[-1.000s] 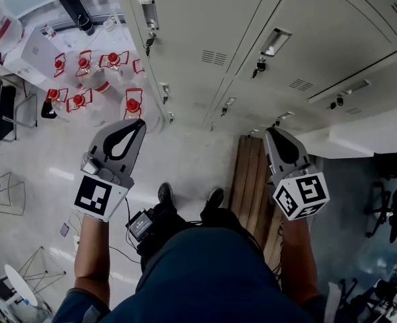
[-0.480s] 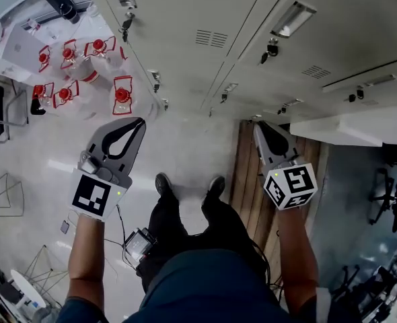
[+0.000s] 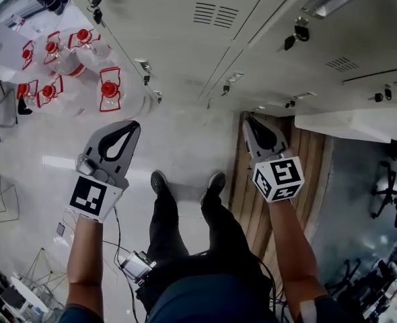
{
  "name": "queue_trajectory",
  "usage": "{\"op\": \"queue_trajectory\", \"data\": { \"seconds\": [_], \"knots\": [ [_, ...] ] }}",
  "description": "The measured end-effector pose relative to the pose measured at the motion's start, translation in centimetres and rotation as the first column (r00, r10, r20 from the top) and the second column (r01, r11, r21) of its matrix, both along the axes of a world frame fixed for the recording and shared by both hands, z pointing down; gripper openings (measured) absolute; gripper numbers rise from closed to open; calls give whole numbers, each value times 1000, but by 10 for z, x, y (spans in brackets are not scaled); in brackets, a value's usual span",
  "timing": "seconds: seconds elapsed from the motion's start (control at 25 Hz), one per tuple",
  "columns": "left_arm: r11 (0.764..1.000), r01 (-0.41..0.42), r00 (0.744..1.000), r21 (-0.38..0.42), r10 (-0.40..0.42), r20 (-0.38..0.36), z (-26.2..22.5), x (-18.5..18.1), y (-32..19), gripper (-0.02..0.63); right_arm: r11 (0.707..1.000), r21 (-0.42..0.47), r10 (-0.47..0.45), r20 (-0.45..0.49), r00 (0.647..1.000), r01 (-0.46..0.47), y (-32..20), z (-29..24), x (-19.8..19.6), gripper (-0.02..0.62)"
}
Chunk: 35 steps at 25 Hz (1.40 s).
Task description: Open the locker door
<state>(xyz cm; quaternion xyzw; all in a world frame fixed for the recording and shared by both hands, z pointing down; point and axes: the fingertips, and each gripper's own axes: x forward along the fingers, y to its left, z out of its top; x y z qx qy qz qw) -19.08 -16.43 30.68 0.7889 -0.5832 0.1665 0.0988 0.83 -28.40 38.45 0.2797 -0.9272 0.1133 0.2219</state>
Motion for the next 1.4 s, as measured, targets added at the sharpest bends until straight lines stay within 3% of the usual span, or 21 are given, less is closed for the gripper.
{"op": "queue_trajectory", "data": {
  "seconds": [0.64, 1.4],
  "knots": [
    [999, -13, 999, -30, 12, -46, 148, -6, -18, 20, 998, -61, 1, -44, 999, -3, -10, 165, -28, 40],
    [998, 0, 1000, -63, -1, -13, 302, -27, -39, 21, 991, -127, 30, -134, 991, -47, -44, 390, -49, 41]
  ]
}}
